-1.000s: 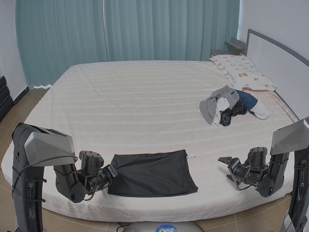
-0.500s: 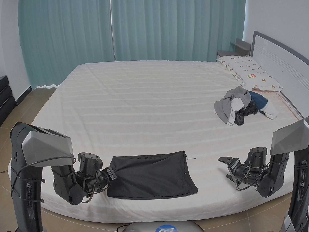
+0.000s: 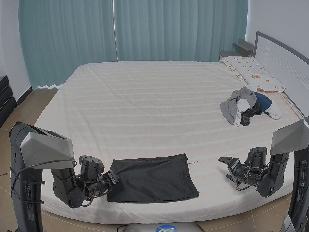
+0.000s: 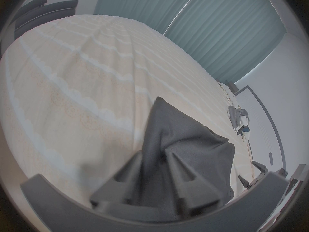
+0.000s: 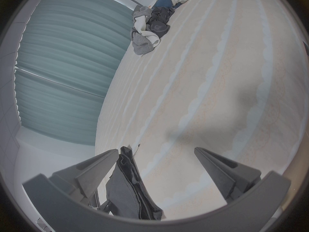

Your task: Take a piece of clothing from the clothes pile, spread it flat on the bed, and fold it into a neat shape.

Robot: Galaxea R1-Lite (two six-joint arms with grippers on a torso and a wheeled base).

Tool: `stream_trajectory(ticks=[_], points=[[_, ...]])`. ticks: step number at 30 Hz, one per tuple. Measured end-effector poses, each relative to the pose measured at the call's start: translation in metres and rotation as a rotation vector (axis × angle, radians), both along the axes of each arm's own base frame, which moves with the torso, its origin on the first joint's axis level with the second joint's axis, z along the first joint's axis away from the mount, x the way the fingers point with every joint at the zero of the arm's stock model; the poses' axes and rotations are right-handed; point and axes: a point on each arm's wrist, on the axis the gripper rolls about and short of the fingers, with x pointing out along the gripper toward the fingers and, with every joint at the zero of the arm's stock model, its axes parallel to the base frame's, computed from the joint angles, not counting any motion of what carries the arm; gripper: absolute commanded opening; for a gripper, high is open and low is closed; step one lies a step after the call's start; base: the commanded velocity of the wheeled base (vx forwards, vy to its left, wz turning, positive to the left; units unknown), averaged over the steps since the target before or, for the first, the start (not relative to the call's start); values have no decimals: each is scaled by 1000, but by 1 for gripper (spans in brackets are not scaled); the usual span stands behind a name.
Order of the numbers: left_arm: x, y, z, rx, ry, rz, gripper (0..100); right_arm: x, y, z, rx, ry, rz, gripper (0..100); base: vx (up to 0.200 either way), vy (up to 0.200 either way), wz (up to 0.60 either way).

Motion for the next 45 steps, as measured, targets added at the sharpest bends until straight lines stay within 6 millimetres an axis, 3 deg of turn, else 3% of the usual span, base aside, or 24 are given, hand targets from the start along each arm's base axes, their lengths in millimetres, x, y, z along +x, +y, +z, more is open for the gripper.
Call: stream_trajectory(ticks=[11,20,30,38,45], points=[[7,3,4,-24,-22,38,100,0,0,0,0,0,0,100,0,0,0],[24,13,11,-89,-63,124,100,0,0,0,-5,-2,3,100,0,0,0],[32,41,49,-108,-180,197,100,3,0,5,-153,-63,63,100,0,0,0],[17,64,88,-63,-284,214,100,-13,-3,53,-344,-196,86,100,0,0,0],[-19,82,142,-5,-454,210,100,-50,-13,115,-514,-402,94,100,0,0,0]])
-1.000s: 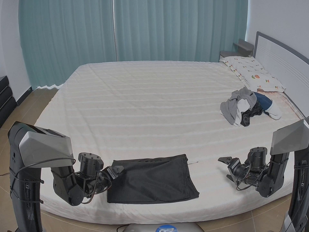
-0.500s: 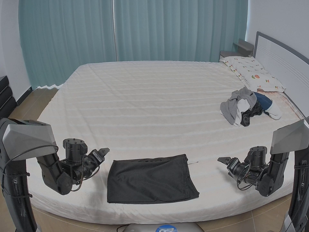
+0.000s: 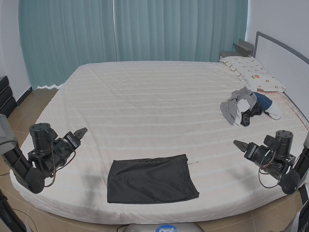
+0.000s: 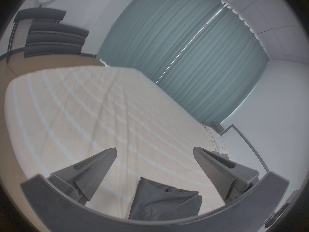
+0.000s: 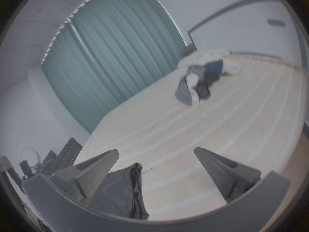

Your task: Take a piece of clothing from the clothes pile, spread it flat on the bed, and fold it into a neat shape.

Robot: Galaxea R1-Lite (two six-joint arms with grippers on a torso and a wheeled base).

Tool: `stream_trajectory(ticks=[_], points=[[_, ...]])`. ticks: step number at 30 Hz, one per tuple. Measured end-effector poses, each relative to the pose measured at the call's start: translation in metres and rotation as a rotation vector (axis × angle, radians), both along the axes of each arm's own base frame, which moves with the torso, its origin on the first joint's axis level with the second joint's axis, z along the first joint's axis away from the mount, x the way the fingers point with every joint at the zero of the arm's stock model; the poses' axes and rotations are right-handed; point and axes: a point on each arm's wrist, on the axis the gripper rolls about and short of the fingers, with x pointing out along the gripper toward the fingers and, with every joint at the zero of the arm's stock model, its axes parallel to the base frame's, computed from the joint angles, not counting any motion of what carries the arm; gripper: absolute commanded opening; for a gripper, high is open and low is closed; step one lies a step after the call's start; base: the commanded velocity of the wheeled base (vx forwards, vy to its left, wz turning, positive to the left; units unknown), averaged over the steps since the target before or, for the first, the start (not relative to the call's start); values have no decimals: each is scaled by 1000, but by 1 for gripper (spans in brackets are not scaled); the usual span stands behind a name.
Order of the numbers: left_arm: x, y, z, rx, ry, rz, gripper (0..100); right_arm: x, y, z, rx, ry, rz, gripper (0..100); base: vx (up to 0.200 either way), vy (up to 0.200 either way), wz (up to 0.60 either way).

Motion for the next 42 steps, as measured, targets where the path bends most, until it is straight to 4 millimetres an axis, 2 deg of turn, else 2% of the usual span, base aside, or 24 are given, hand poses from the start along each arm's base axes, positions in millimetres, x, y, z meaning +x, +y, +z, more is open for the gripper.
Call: stream_trajectory(ticks=[5,8,14,20,27,33,37,42], points=[[-37,10,41,78,-154,7,100,-36,-8,38,-89,-133,10,100,0,0,0],[-60,14,60,135,-224,14,100,-61,-13,54,-135,-182,15,100,0,0,0],[-110,21,85,236,-323,33,100,-110,-22,69,-216,-219,26,100,0,0,0],[-163,26,94,337,-354,48,100,-159,-31,70,-296,-235,38,100,0,0,0],[-225,28,88,443,-367,57,100,-212,-41,56,-373,-262,38,100,0,0,0],[-273,30,66,527,-420,74,100,-239,-47,37,-439,-285,-22,100,0,0,0],[-290,30,43,578,-445,87,100,-248,-51,17,-506,-229,-144,100,0,0,0],[-295,30,20,613,-438,87,100,-255,-52,2,-581,-149,-228,100,0,0,0]])
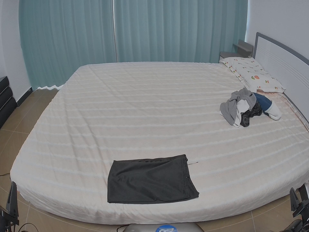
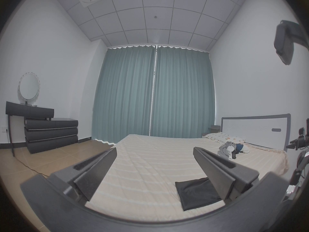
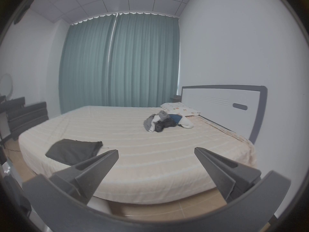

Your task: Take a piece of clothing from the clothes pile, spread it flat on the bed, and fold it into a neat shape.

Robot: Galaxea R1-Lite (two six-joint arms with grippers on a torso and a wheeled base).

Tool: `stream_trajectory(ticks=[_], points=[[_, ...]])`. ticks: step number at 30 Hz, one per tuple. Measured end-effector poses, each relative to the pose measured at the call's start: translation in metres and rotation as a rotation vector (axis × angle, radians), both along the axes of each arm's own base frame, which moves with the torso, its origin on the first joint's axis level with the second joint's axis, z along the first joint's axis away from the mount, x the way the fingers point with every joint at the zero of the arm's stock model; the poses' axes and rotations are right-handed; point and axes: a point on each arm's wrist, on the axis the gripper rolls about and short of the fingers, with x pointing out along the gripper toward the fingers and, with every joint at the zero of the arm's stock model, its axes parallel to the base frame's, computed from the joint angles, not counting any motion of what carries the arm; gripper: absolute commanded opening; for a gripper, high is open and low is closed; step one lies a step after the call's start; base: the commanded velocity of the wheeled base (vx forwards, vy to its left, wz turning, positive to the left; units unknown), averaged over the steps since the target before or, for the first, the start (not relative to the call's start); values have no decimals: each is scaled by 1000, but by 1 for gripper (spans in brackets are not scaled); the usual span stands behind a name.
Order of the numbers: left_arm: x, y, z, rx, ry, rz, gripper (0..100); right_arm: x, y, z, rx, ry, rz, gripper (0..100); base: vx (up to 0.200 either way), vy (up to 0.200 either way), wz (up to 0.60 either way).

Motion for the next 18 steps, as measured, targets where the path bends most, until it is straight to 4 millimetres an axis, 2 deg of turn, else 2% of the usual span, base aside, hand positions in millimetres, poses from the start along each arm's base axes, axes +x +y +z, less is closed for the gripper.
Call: stream_trajectory(ticks=[3,7,12,18], points=[[1,0,-10,7,12,2,100,-5,1,2,-13,15,-14,100,0,0,0],[3,0,-23,10,61,3,100,-11,3,1,-2,-5,51,100,0,0,0],[4,0,-32,15,115,-1,100,-11,5,1,56,-108,100,100,0,0,0],[4,-2,-40,45,189,-61,100,-9,8,-6,50,-117,203,100,0,0,0]])
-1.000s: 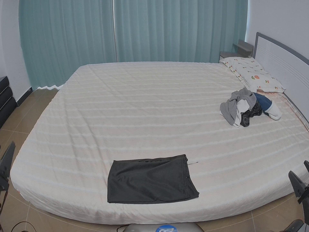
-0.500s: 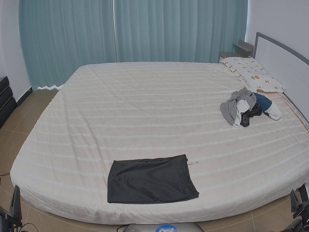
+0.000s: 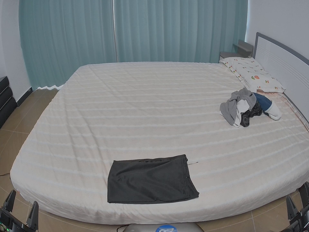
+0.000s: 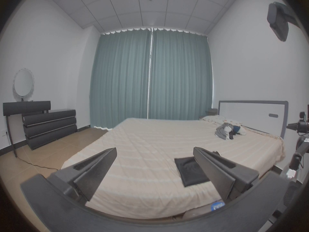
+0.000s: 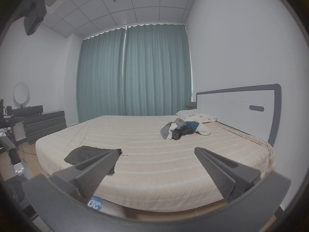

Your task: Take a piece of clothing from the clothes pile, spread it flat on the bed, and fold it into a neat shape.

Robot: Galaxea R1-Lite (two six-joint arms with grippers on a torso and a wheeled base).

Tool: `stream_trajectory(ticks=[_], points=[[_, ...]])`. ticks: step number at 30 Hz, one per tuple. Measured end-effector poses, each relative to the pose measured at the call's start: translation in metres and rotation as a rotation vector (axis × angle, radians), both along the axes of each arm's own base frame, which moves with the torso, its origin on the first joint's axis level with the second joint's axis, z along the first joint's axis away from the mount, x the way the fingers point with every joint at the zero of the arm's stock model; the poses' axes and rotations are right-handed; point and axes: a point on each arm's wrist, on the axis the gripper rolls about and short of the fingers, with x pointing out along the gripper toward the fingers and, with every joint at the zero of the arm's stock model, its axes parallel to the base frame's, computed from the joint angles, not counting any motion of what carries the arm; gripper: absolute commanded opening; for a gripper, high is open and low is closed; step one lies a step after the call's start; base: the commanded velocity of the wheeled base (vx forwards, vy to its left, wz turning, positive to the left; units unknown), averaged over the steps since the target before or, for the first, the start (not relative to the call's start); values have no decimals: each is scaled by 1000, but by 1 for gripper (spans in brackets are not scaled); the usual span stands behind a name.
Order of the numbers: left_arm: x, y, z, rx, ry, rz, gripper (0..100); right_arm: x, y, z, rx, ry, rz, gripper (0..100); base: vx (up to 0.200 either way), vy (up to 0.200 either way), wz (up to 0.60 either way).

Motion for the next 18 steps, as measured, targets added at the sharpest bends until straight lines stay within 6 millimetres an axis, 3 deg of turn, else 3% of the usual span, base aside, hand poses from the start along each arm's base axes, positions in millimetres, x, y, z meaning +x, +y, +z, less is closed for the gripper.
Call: stream_trajectory(ticks=[18], points=[[0,1,0,7,-3,41,100,0,0,-1,6,-4,0,100,0,0,0]])
